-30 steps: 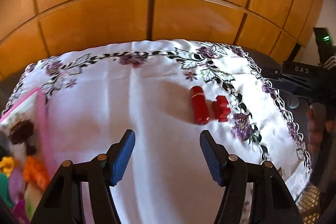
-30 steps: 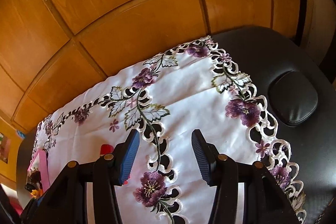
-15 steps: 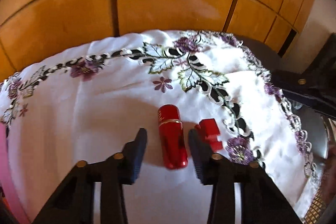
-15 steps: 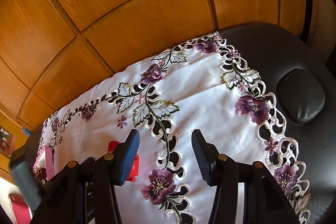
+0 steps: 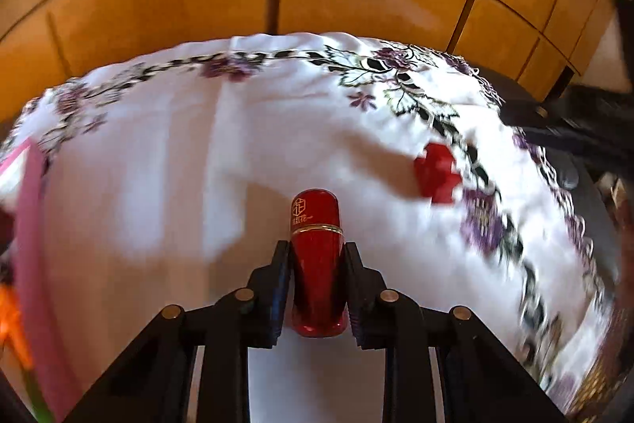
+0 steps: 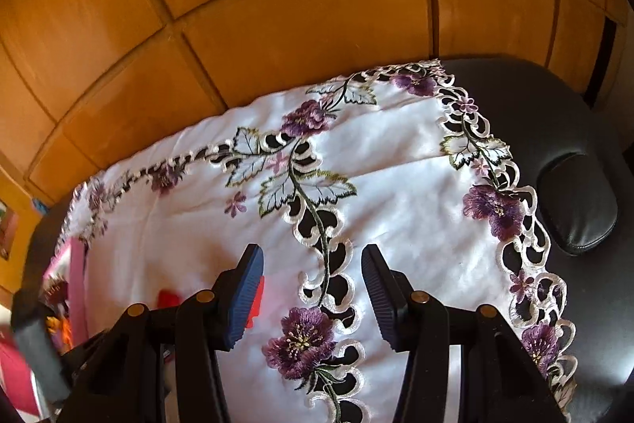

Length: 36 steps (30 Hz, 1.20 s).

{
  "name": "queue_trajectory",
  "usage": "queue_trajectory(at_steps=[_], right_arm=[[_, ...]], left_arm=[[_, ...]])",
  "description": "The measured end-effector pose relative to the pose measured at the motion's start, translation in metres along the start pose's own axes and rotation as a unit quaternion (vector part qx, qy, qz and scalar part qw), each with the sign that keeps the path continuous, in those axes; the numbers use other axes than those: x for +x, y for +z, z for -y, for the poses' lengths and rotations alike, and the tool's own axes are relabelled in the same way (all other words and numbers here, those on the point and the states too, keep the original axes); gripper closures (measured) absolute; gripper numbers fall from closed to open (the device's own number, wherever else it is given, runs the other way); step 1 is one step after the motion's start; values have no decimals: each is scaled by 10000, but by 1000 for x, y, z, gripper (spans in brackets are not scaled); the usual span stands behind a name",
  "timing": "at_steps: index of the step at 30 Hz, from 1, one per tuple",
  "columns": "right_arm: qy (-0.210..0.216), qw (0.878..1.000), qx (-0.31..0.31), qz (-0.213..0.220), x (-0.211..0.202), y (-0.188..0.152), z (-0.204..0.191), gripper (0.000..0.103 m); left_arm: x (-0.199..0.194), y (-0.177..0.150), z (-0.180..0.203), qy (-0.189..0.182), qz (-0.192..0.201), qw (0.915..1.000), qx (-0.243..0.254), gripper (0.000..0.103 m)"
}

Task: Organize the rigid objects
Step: 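Grasp the red lipstick tube upright with the left gripper, then lift the red lipstick with the left gripper while the right gripper grasps the red block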

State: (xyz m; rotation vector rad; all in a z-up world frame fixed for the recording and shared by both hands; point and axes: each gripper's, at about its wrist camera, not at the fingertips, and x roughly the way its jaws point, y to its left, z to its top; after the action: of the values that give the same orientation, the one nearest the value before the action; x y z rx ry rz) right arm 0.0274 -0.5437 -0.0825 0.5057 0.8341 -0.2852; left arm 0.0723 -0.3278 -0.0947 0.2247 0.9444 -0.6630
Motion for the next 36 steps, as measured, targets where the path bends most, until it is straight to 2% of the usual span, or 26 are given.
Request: queue_trajectory(at_steps=[4,7,10,20,21,22,23,28,30,36], right_arm=[[108,9995,-260,-115,6,-5,-11,51],[323,9984,-423,-197,9,-7,-21,51],[337,9967,-682,-275,15,-12,-35,51],[26,9919,-1179,-467,45,-17,-68,51],[-70,9906,-1270,-497,49,-19,-70,52],[-271,9880,-1414,-552,54,-22,-73,61],[-380,9852,-1537,-655,59,-25,-75,88],[-212,9784,-1926,-721,61,-35,-88,89],[-153,9782,-1881,-867,67,-36,-85,89],[28,9811,-1691,-936,70,-32,-79,89]], left_arm=[[-11,-25,-1,89,279,9995,115,77],[-13,-28,-4,-24,286,9996,-19,77],[-12,-29,-6,-92,304,9995,-68,77],[-11,-31,-4,-37,392,9992,10,77],[-11,-31,-4,-35,400,9992,13,77],[-11,-31,-4,-32,405,9992,17,77],[-11,-31,-4,-28,408,9992,22,77],[-12,-31,-4,-2,418,9991,44,77],[-12,-31,-3,0,416,9991,44,77],[-13,-29,-4,23,397,9992,50,77]])
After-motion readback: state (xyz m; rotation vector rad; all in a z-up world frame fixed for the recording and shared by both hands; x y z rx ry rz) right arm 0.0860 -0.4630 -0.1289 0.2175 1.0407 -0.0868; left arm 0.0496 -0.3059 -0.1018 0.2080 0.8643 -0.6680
